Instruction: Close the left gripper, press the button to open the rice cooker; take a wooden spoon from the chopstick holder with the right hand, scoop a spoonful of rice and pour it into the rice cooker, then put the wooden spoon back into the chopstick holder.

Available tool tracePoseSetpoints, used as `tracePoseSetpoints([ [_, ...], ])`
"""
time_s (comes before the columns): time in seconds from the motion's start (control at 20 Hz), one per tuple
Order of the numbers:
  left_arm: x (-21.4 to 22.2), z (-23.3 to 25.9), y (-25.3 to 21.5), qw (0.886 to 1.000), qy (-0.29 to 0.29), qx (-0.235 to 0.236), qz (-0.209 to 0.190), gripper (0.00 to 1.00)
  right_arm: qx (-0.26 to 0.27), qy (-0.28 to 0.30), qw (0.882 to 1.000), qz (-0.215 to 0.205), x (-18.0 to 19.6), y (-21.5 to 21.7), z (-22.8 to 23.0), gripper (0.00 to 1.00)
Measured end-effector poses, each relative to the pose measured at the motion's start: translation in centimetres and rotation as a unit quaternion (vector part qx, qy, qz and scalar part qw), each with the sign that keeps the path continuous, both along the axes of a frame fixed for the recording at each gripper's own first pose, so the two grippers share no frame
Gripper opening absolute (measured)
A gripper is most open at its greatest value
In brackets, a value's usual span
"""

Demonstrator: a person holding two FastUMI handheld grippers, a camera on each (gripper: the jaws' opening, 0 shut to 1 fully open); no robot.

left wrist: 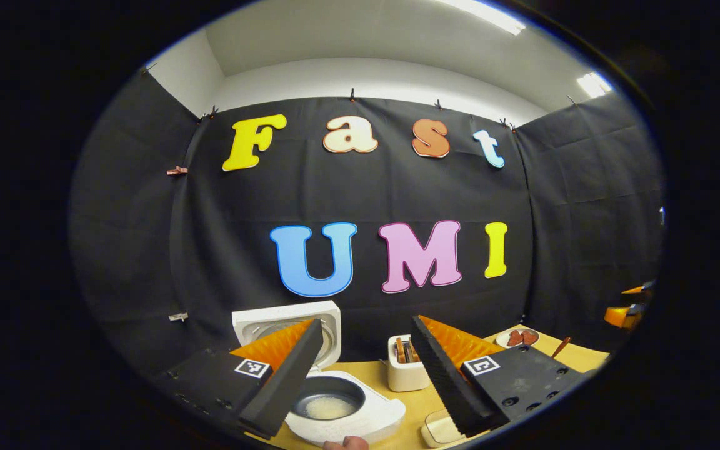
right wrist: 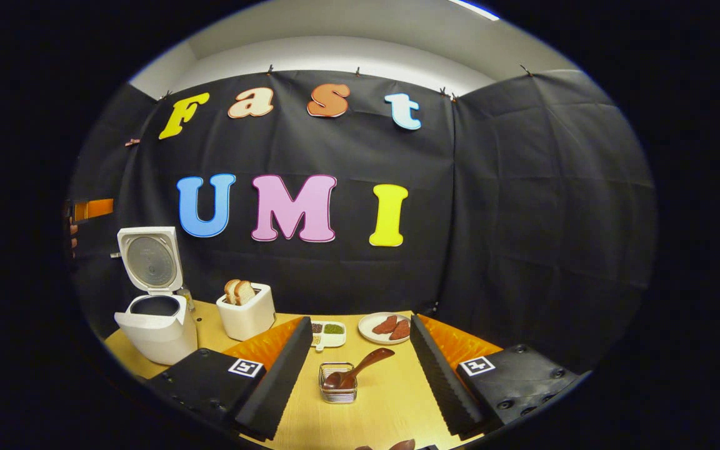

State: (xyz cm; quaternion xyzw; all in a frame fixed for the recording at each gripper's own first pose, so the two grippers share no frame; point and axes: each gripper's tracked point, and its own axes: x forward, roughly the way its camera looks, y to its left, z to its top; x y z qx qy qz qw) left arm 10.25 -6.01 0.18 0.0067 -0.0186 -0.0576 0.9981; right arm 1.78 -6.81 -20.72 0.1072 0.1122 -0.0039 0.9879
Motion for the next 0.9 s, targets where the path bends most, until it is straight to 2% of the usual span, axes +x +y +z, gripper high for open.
tracePoseSetpoints([
  [0.25,0.6,-1.7,-1.6,0.999,0.020,-0.010,0.027,0.97,0.022,0.046,0.999,0.007,2.9,-1.5,-7.6,0.98],
  [0.55,0.6,-4.7,-2.0,0.996,0.055,-0.036,0.059,0.97,0.075,0.088,0.992,0.040,5.5,-0.1,-14.6,0.97],
  [0.75,0.1,-5.9,-0.7,0.993,0.061,-0.030,0.094,0.97,0.153,0.114,0.981,0.045,7.4,1.3,-18.2,0.96],
  [0.85,-0.4,-6.7,-0.3,0.992,0.063,-0.029,0.108,0.97,0.169,0.123,0.977,0.049,8.5,2.3,-19.8,0.95],
  [0.9,-0.7,-7.1,-0.1,0.991,0.068,-0.033,0.114,0.97,0.177,0.123,0.975,0.052,9.1,2.7,-20.2,0.87],
])
